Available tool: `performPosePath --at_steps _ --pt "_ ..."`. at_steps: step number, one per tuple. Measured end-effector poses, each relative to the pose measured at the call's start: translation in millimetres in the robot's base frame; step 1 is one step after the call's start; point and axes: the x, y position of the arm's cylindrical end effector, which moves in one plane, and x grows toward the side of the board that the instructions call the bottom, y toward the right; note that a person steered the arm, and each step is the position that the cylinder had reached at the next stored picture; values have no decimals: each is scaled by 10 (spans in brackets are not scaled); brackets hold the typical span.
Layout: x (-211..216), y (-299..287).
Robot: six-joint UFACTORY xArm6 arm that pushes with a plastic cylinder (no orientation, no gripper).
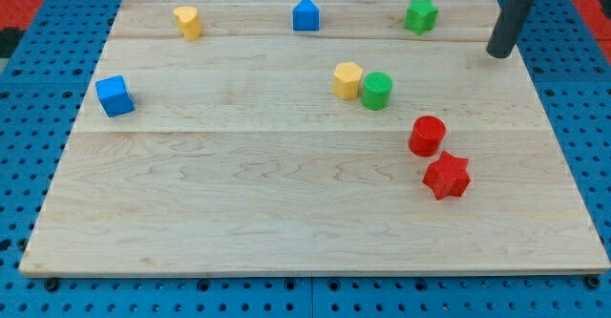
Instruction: Move the yellow hexagon slightly left
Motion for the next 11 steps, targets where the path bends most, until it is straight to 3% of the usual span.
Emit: performPosePath --at_steps 6,9,11 --pt "107 26" --pt "608 -864" --pt "609 -1945"
